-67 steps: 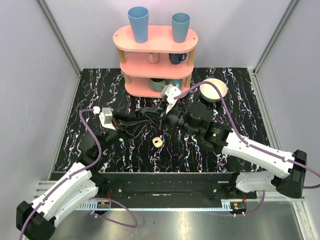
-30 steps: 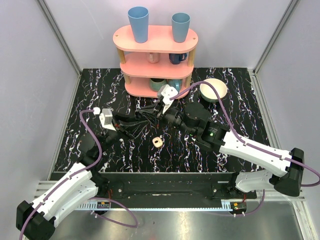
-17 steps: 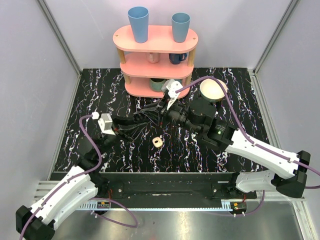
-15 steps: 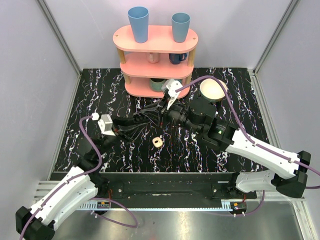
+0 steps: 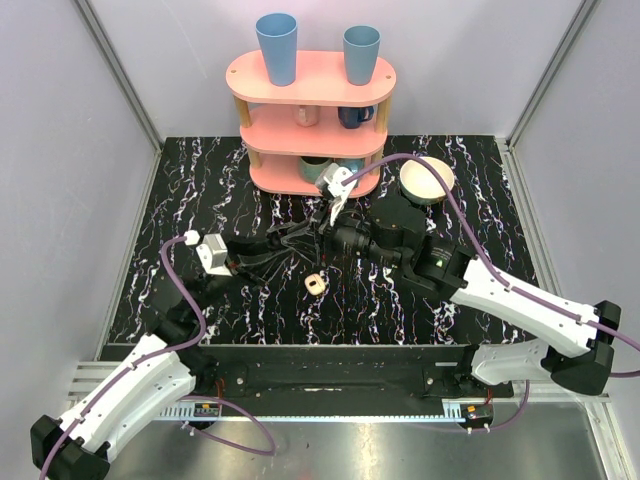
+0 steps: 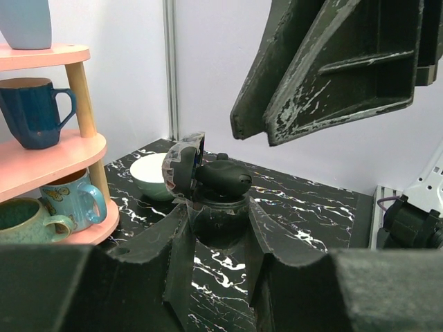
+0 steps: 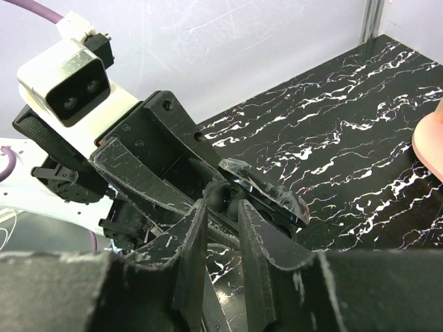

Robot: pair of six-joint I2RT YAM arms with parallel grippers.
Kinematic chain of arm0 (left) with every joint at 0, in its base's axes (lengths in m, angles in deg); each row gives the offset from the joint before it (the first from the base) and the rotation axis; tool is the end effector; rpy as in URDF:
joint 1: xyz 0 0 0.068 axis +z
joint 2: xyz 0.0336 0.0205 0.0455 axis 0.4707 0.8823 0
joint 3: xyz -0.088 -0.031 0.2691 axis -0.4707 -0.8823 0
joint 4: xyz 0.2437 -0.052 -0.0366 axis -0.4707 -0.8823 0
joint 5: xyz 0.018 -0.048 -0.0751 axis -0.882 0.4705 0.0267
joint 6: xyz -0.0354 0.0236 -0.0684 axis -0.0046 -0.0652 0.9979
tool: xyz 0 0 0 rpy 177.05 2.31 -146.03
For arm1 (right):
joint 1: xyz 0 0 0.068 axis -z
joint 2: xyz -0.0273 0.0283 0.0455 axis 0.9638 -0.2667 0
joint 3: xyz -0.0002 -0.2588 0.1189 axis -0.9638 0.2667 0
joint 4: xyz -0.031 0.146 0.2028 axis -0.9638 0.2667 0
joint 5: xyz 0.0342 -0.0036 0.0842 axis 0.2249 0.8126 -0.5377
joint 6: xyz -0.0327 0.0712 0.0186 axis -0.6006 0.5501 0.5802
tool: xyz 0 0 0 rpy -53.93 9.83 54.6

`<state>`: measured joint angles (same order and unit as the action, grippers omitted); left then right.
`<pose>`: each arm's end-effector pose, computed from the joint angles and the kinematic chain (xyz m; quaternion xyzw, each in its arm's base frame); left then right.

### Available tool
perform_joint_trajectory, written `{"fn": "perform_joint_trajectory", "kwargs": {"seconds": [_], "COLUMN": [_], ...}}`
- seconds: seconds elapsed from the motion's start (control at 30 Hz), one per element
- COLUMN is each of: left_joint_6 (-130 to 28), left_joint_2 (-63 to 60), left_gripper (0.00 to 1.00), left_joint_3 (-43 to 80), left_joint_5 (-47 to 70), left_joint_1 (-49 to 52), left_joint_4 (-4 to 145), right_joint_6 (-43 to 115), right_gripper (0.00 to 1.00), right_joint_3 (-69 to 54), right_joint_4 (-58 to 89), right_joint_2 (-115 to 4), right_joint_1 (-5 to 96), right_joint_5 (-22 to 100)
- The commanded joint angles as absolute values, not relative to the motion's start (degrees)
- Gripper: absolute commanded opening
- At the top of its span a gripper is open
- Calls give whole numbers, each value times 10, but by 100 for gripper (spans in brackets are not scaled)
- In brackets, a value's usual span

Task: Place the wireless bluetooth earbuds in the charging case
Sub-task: Insert the left earbud into the left side groove of the charging case.

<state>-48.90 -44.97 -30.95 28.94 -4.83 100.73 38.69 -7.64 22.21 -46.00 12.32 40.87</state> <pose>0.1116 -0.1078 0.3358 0.2733 0.4974 -0.4311 0.7015 0.1362 0.2730 0.4446 -0.3524 0.6346 0.4312 0.5359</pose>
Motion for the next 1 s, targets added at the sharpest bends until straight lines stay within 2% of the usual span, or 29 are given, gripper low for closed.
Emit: {"fn": "perform_joint_trajectory", "kwargs": {"seconds": [0.0, 0.63, 0.83, 0.97], "left_joint_6": [-500, -489, -484, -483], "left_joint_2": [-458, -461, -460, -460], "left_gripper": [0, 0, 0, 0], "left_joint_3": [-303, -303, -302, -302], "left_joint_5": [308, 327, 317, 311], "left_joint_1": [-50, -51, -51, -51], "left_joint_4": [1029, 1055, 1062, 1064], "right_joint_6": [393, 381, 380, 372], "right_gripper": [32, 31, 21, 11], "right_joint_3": [-105, -116, -116, -107], "right_joint_4": [223, 240, 253, 252], "right_joint_2": [-470, -497, -498, -491], "right_joint_1": [119, 120, 119, 119], "right_joint_5": [403, 384, 370, 367]}}
